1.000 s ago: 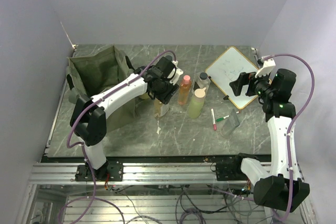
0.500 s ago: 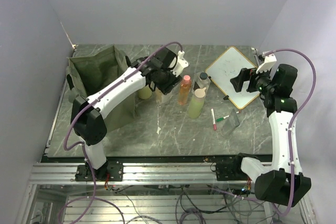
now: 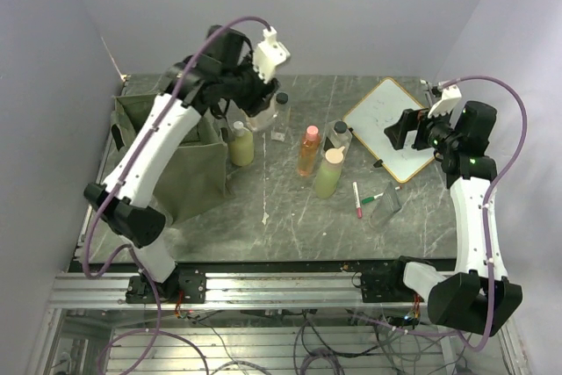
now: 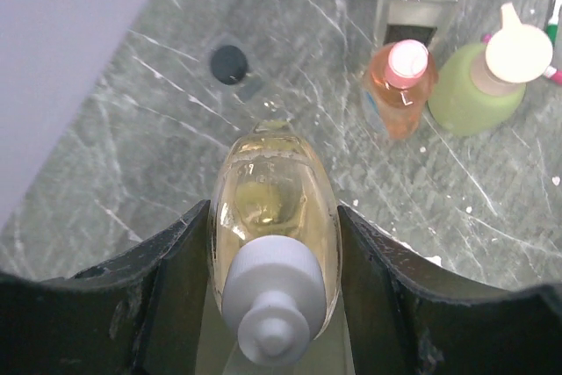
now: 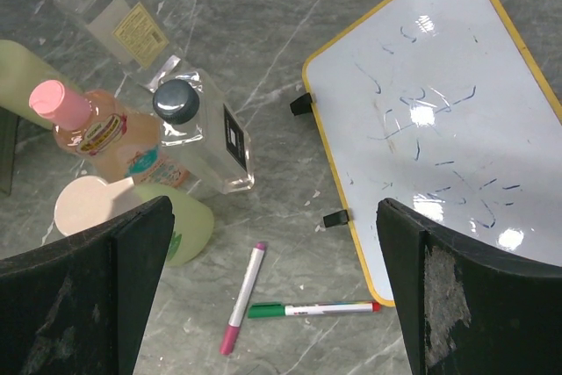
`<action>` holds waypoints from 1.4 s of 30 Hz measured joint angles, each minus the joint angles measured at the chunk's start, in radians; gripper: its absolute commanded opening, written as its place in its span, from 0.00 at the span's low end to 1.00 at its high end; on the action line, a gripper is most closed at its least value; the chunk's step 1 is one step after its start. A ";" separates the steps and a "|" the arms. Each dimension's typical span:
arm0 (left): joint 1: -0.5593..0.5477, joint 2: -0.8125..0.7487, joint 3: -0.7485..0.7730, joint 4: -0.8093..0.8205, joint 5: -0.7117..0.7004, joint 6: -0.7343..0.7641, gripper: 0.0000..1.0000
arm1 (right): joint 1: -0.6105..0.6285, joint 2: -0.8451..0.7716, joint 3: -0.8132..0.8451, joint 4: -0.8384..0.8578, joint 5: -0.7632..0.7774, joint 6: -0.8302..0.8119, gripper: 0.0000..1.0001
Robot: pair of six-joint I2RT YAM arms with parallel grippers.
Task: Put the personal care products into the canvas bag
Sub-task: Pick up the care product from the center of the board, then place the care product in the canvas bag.
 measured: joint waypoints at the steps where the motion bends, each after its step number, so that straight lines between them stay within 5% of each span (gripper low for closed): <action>1: 0.016 -0.016 0.014 -0.005 0.012 0.006 0.07 | 0.000 0.003 0.003 0.002 0.000 0.001 1.00; 21: 0.414 -0.353 0.046 -0.066 0.225 -0.058 0.07 | 0.000 0.038 0.042 0.015 -0.008 0.008 1.00; 29: 0.517 -0.423 -0.114 -0.016 0.146 -0.182 0.07 | 0.000 0.054 0.055 0.016 -0.021 0.010 1.00; 42: 0.527 -0.409 -0.541 0.136 -0.050 -0.254 0.07 | 0.016 0.087 0.086 0.013 -0.022 0.007 1.00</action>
